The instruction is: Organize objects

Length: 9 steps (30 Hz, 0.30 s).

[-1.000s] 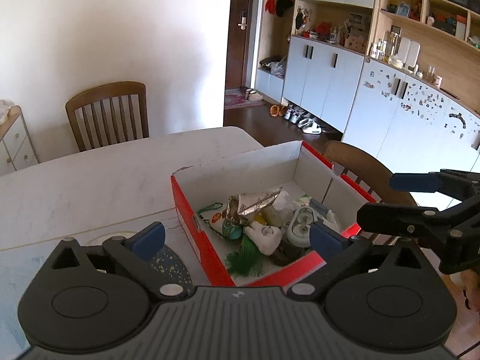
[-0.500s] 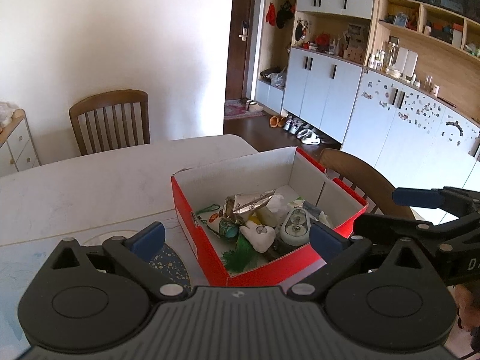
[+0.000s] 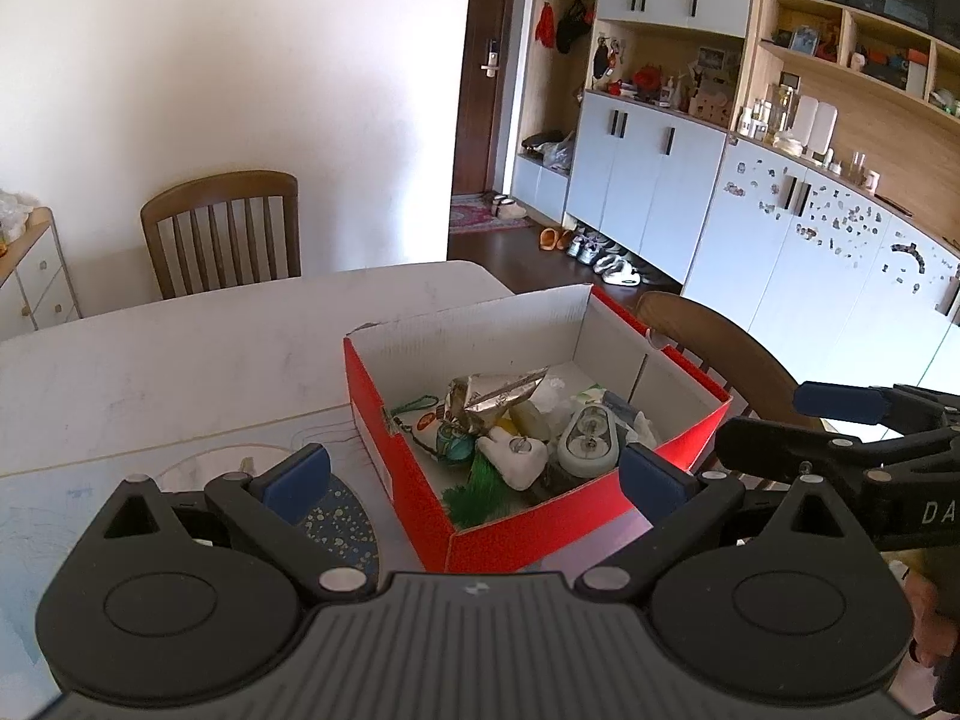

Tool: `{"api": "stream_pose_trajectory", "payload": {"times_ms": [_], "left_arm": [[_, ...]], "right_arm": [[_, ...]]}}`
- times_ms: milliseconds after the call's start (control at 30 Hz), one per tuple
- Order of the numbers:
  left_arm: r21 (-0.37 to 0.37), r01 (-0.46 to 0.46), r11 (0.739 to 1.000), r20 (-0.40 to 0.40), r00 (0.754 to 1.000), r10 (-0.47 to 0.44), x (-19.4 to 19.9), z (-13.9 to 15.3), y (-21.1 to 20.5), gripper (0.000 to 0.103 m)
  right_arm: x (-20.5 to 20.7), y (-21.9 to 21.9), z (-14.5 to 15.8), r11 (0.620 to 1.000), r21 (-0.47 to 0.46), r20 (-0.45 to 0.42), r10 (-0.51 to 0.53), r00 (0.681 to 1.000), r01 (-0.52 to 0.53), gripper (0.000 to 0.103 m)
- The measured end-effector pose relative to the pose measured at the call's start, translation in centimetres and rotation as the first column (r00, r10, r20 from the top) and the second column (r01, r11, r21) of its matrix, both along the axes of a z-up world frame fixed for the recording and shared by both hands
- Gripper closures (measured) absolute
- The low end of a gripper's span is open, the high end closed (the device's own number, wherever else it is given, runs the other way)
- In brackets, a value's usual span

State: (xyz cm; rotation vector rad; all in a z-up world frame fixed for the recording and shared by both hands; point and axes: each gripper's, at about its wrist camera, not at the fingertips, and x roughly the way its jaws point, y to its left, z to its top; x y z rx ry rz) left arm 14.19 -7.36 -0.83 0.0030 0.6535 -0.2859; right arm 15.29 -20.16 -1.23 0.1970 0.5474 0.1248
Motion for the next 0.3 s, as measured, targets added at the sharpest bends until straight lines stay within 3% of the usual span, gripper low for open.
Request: {"api": "stream_pose_trajectory", "payload": {"times_ms": [300], "left_arm": [[-0.009,-0.009,1.0,0.0,1.0,0.009,-0.57,-0.05,0.74,0.0]], "right_arm": [[-0.6,0.38,-0.04,1.0,0.003,-0.006,-0.016,1.0,0.016,0.001]]}}
